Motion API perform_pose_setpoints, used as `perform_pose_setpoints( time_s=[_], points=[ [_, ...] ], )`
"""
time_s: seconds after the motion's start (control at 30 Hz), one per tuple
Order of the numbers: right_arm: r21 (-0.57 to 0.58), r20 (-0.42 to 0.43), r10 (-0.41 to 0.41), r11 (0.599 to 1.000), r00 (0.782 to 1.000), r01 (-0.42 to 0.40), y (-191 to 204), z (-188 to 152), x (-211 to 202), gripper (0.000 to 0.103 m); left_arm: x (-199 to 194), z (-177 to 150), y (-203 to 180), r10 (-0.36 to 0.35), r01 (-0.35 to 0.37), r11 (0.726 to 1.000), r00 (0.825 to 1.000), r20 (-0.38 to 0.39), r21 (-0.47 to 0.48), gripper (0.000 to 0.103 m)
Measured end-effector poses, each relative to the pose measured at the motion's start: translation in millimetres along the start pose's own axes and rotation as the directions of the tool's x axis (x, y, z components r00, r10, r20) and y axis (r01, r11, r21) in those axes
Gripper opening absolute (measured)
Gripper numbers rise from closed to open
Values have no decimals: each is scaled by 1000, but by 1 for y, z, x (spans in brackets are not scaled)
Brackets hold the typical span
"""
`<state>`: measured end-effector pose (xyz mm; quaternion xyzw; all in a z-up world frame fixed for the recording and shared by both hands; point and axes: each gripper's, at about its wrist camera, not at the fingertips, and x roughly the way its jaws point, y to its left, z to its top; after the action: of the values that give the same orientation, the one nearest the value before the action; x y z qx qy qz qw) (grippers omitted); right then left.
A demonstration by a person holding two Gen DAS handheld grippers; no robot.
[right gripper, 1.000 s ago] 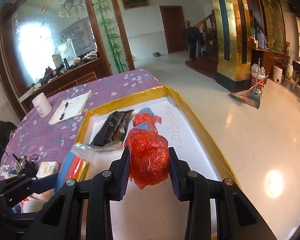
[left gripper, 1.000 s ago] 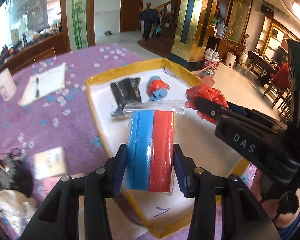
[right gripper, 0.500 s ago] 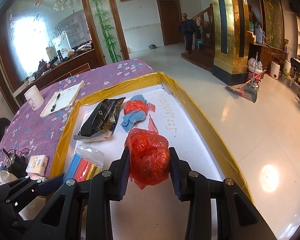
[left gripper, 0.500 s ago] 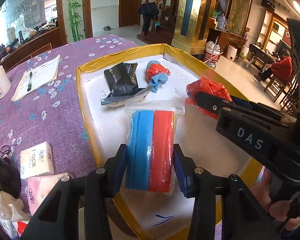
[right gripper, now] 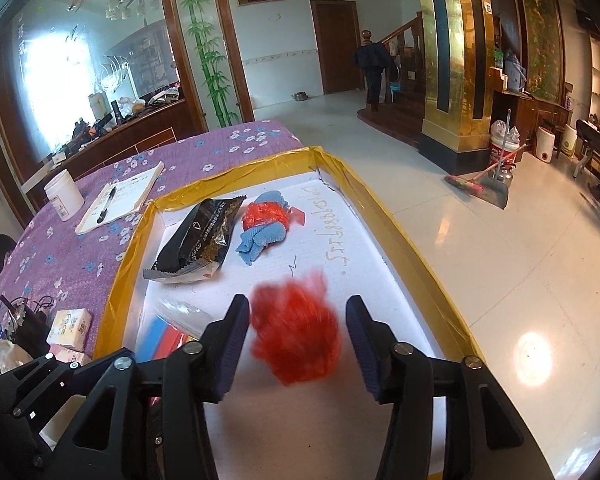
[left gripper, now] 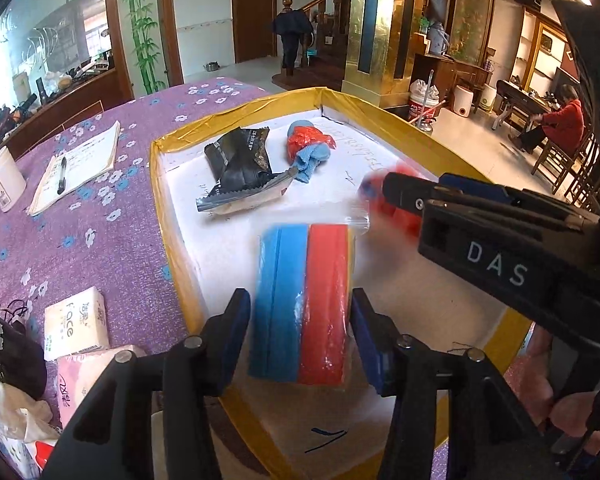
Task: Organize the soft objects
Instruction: 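Carry both items to the tray and open both grippers to release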
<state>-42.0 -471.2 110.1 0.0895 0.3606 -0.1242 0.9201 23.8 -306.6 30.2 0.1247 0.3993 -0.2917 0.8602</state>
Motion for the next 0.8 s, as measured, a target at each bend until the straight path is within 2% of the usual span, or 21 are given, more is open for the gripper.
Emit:
perform_pose_setpoints(
  time_s=[0.3, 0.8],
  points=[
    [10, 19, -1, 1000, 1000, 1, -2, 0, -5, 60, -6, -1, -3, 17, -17, 1000, 999, 30, 16, 59],
    [17, 43, -4, 1000, 999, 3, -5, 0, -11, 60, -19, -1, -8, 39, -42, 999, 997, 69, 33, 60]
  ],
)
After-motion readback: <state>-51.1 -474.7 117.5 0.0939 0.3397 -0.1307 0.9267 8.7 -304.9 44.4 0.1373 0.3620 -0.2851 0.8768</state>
